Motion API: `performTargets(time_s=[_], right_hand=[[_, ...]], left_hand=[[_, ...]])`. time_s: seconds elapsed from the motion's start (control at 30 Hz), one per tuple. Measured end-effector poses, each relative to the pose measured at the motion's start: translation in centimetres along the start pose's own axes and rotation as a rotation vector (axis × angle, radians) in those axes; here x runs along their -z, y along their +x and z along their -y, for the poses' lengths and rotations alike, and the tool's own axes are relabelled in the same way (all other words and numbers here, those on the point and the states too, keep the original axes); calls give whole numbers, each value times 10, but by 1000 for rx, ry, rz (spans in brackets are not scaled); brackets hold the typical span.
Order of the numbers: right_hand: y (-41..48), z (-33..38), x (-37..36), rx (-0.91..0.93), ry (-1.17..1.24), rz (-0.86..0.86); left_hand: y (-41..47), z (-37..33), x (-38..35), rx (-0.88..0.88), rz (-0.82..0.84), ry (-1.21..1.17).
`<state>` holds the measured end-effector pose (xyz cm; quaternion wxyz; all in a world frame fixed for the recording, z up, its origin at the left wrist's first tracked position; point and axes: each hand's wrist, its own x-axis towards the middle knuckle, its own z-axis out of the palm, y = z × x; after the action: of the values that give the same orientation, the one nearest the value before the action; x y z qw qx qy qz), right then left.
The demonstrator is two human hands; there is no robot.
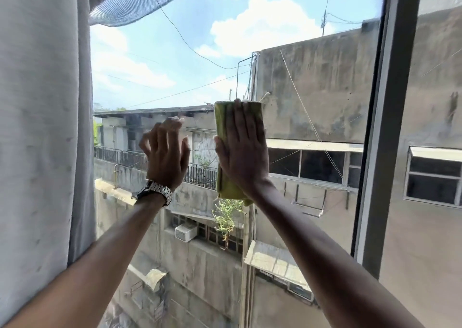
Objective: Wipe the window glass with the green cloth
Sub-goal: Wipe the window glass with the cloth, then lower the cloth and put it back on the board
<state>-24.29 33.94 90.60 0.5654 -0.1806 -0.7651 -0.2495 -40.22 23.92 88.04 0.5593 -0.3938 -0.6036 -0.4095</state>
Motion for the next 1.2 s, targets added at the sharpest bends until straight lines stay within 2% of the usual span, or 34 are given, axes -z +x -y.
performTargets(time_s=[0.07, 0.17, 0.23, 0.3, 0.43, 0.57, 0.6, 0.73, 0.87, 0.97, 1.1, 1.2], right_hand=[[-4, 7, 10, 30, 62, 64], [6, 0, 37, 52, 124, 158], [11, -3, 52, 102, 46, 276], [7, -2, 65, 131, -52, 397], [-29, 2, 77, 24, -82, 562], [-87, -13, 81, -18, 60, 659], [-109, -17, 82, -57, 116, 719], [-227, -38, 80, -437, 509, 1116], [-425, -36, 82, -859, 685, 1412], [-587, -15, 102, -1121, 748, 1594], [-784, 35, 152, -1458, 700, 1729], [-904, 77, 191, -1664, 673, 1831]], left_hand=[[-26, -21, 8, 165, 17, -78], [-83, -66, 26, 294, 53, -313], [-114, -99, 37, 442, 159, -491], [-128, -131, 43, 662, 266, -614], [-139, -160, 39, 1103, 391, -741], [-201, -159, 55, 1304, 621, -1137], [-225, -156, 64, 1347, 681, -1176], [-334, -147, 103, 1472, 918, -1104], [-478, -152, 152, 1707, 1144, -935], [-587, -160, 197, 1858, 1289, -682], [-735, -180, 263, 1922, 1496, -374], [-832, -200, 311, 1998, 1584, -212]])
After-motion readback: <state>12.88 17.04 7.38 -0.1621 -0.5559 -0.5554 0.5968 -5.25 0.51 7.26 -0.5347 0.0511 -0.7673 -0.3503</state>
